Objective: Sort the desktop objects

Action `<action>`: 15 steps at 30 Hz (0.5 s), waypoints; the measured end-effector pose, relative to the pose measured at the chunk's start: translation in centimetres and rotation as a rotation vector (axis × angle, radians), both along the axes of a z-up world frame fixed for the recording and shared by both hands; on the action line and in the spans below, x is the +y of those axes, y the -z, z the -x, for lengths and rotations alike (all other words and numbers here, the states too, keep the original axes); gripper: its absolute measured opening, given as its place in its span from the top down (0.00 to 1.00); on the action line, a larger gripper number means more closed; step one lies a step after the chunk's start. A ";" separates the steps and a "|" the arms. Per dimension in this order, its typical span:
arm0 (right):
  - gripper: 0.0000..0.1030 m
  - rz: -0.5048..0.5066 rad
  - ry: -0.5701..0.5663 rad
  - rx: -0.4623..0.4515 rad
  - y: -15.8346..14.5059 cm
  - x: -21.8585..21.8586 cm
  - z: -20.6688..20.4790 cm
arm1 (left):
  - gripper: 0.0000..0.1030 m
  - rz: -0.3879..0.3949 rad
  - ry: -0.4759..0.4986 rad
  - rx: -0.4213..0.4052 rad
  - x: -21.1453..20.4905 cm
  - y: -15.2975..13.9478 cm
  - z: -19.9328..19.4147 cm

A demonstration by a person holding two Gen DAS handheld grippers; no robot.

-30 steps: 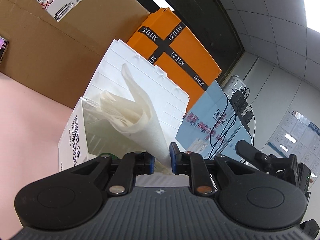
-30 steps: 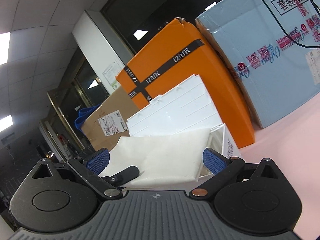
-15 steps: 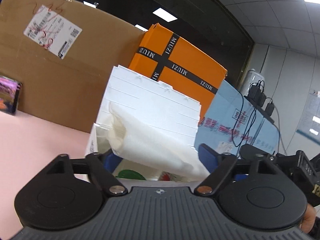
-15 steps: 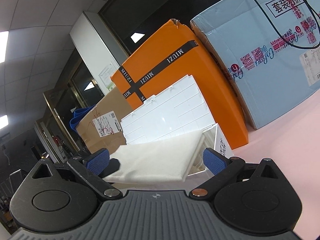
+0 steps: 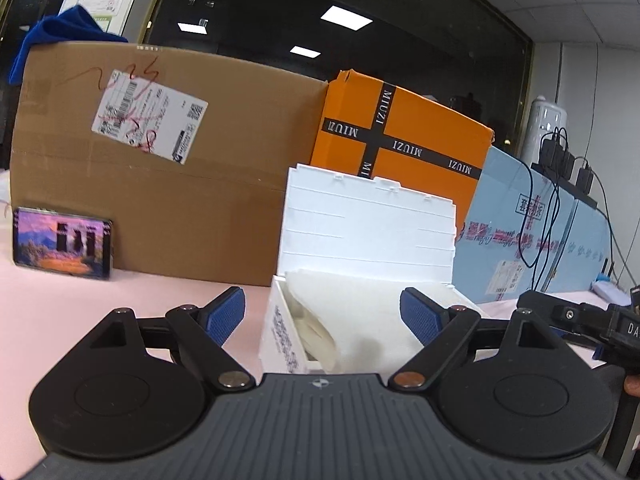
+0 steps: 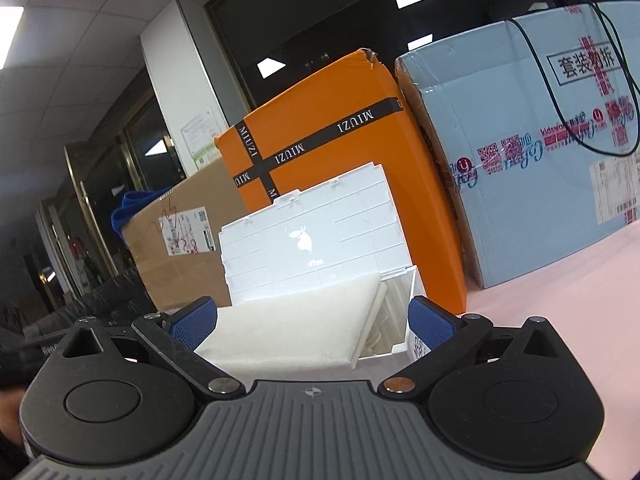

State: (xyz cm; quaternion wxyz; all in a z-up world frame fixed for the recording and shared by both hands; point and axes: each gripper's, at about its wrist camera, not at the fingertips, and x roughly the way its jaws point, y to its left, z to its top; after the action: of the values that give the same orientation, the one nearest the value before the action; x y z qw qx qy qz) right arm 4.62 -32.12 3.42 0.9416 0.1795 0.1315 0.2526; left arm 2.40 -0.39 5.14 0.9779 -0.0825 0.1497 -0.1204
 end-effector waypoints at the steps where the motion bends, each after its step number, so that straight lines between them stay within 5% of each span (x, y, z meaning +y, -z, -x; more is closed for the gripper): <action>1: 0.00 0.013 0.000 -0.002 -0.2 0.1 0.1 | 0.18 -0.020 -0.003 -0.006 0.2 -0.3 0.2; 15: 0.00 0.161 0.098 -0.021 -2.3 0.4 4.3 | 0.18 -0.413 0.077 -0.213 0.0 -4.9 8.1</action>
State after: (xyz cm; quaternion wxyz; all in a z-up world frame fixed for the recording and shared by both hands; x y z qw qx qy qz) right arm 0.31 -31.76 5.74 0.9656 0.1066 0.1324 0.1968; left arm -5.65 -0.42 10.01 0.9790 0.1382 0.0703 -0.1323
